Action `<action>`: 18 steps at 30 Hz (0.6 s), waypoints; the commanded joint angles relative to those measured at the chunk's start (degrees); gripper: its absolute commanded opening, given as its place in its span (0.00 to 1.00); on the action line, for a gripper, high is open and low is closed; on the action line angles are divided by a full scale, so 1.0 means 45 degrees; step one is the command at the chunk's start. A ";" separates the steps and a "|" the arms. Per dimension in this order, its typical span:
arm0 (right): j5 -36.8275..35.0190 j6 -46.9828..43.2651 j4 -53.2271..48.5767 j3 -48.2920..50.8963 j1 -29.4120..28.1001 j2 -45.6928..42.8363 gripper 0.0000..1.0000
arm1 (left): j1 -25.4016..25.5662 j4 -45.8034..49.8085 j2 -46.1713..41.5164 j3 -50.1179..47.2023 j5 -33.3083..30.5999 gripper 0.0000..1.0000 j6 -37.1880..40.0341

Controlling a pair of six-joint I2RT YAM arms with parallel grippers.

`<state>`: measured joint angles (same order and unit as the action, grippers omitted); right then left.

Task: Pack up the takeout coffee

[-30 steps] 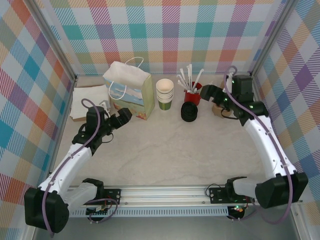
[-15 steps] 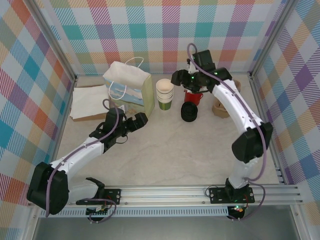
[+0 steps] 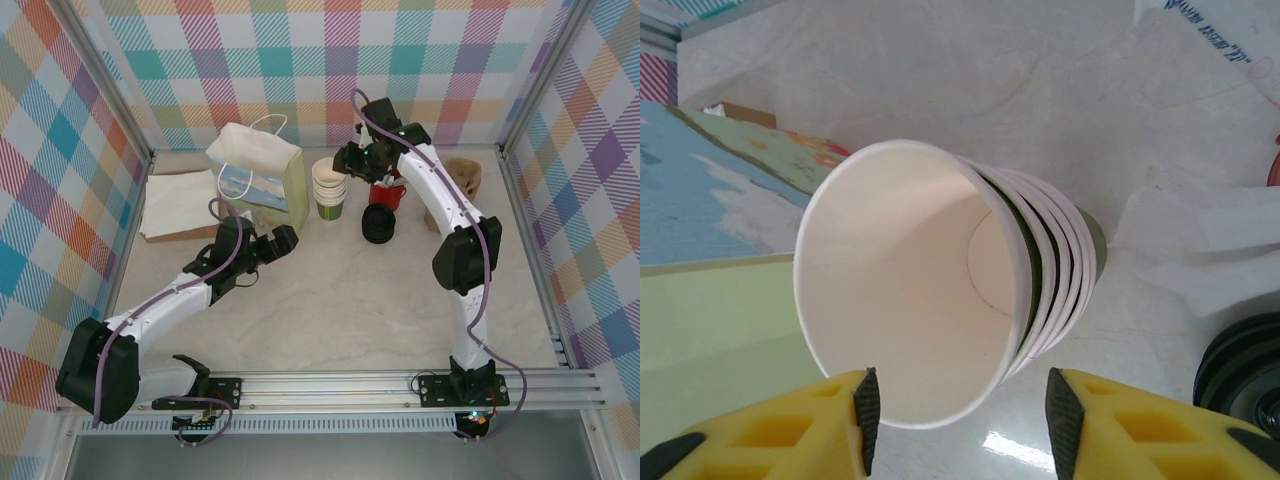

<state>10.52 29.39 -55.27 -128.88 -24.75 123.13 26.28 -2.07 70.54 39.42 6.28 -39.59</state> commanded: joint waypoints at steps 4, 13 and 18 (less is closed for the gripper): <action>-0.0190 -0.0208 -0.0531 -0.0787 -0.0133 0.0503 0.43 | 0.0156 0.0182 -0.0186 -0.0050 -0.0381 0.99 0.0025; -0.0190 -0.0313 -0.0794 -0.1388 -0.0146 0.1097 0.33 | 0.0161 0.0459 -0.0328 0.0046 -0.0613 0.99 0.0083; -0.0151 -0.0300 -0.0934 -0.1574 -0.0151 0.1275 0.30 | 0.0175 0.0551 -0.0350 0.0110 -0.0674 0.99 0.0137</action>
<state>9.87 29.08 -57.98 -134.10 -24.86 127.81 26.39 -0.58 70.28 39.42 4.32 -39.57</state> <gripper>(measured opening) 0.303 0.994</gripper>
